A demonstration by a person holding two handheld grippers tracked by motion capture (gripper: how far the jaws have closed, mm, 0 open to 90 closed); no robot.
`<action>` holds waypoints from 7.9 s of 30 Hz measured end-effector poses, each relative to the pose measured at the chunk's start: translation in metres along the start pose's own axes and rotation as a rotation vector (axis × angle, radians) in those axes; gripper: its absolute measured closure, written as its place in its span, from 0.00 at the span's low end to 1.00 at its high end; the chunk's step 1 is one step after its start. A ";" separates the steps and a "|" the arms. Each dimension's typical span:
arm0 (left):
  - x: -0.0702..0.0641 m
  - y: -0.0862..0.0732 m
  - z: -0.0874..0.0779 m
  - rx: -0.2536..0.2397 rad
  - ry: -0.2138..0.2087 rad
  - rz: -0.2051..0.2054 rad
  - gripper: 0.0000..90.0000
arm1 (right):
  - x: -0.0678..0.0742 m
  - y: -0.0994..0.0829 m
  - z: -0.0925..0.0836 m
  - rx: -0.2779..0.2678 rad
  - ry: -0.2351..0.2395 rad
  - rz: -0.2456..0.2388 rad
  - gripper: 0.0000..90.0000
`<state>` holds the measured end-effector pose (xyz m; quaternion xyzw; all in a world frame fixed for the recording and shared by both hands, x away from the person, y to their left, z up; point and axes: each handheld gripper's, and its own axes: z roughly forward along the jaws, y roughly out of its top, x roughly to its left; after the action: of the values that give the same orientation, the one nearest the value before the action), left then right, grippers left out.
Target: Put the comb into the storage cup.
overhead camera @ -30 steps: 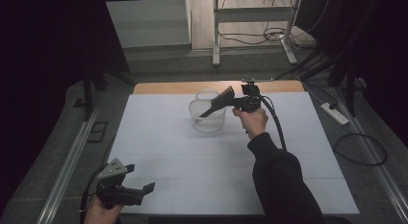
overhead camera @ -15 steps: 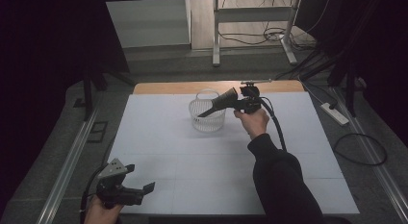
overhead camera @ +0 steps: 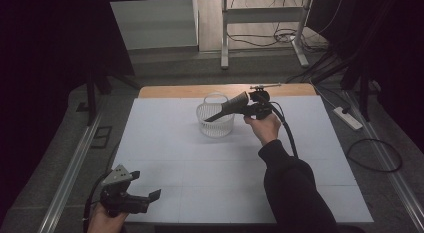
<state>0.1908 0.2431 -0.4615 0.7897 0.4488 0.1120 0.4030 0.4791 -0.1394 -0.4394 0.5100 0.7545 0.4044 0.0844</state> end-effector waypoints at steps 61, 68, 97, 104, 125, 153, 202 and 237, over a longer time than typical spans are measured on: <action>0.000 0.000 -0.001 -0.006 -0.002 0.000 0.02 | 0.012 -0.034 -0.027 0.063 0.060 -0.266 0.01; 0.000 0.000 -0.001 -0.007 -0.003 0.001 0.02 | 0.013 -0.036 -0.034 0.059 0.058 -0.285 0.00; 0.000 0.000 -0.001 -0.012 -0.006 0.002 0.02 | 0.021 -0.052 -0.060 0.044 0.067 -0.357 0.00; 0.000 0.000 -0.001 -0.013 -0.007 0.001 0.02 | 0.022 -0.059 -0.064 0.059 0.062 -0.386 0.00; 0.000 0.000 -0.002 -0.016 -0.008 0.003 0.02 | 0.021 -0.071 -0.081 0.057 0.090 -0.415 0.00; 0.001 -0.001 -0.002 -0.018 -0.009 -0.002 0.01 | 0.025 -0.094 -0.105 0.053 0.143 -0.410 0.00; 0.002 -0.001 -0.002 -0.022 -0.007 -0.016 0.01 | -0.011 -0.140 -0.162 0.045 0.038 -0.347 0.00; 0.002 -0.002 -0.005 -0.023 0.045 -0.014 0.01 | -0.033 -0.173 -0.197 0.042 -0.038 -0.310 0.00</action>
<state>0.1884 0.2481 -0.4598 0.7790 0.4621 0.1319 0.4027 0.2670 -0.2965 -0.4396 0.3968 0.8307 0.3609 0.1493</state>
